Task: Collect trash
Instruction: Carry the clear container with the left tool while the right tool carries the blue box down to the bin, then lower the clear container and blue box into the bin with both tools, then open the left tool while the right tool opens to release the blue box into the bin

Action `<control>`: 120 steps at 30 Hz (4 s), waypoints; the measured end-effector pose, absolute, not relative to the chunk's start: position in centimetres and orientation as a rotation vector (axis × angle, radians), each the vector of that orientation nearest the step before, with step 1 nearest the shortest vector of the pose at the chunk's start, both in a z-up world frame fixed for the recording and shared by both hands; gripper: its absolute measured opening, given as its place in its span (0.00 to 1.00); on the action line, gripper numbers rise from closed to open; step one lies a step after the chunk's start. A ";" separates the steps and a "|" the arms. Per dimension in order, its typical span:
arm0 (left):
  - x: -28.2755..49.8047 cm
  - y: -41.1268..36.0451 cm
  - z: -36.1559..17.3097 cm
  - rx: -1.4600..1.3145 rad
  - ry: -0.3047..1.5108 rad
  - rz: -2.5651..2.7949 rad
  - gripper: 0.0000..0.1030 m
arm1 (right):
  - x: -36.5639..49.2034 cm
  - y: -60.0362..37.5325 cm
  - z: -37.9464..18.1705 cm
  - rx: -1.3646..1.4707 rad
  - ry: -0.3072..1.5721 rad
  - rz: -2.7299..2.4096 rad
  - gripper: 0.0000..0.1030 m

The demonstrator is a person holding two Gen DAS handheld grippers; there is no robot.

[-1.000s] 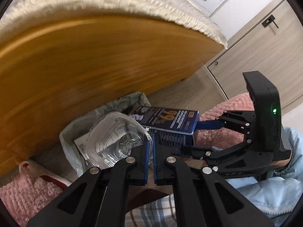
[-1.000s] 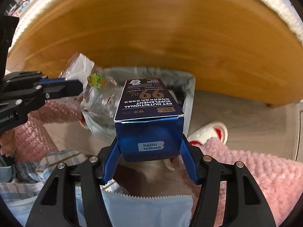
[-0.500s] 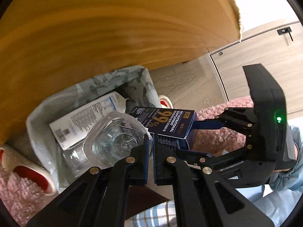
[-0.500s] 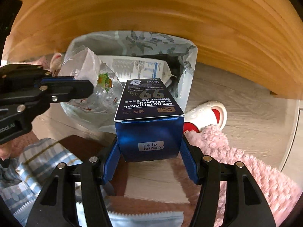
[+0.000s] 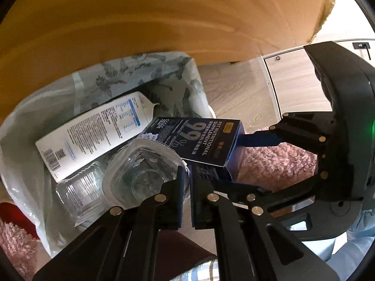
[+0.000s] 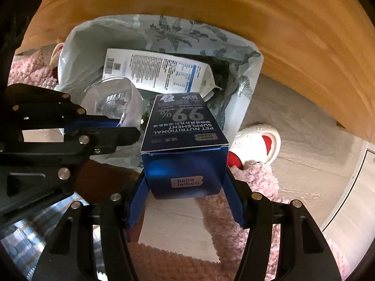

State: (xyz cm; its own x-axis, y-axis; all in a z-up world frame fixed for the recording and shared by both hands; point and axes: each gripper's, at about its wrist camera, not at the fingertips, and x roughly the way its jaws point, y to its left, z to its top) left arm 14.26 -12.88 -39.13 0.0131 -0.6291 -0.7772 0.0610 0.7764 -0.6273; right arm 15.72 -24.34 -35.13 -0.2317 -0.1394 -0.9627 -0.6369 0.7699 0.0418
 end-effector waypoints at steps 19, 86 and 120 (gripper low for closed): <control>14.6 -11.7 -40.9 -0.527 1.513 -0.546 0.02 | 17.1 -23.8 -35.4 -0.643 1.885 0.497 0.57; 15.8 -11.1 -44.5 -0.724 1.523 -0.471 0.03 | 16.1 -24.0 -37.8 -0.474 1.820 0.331 0.56; 14.1 -11.5 -46.7 -0.805 1.674 -0.498 0.05 | 15.6 -23.3 -36.7 -0.555 1.759 0.353 0.56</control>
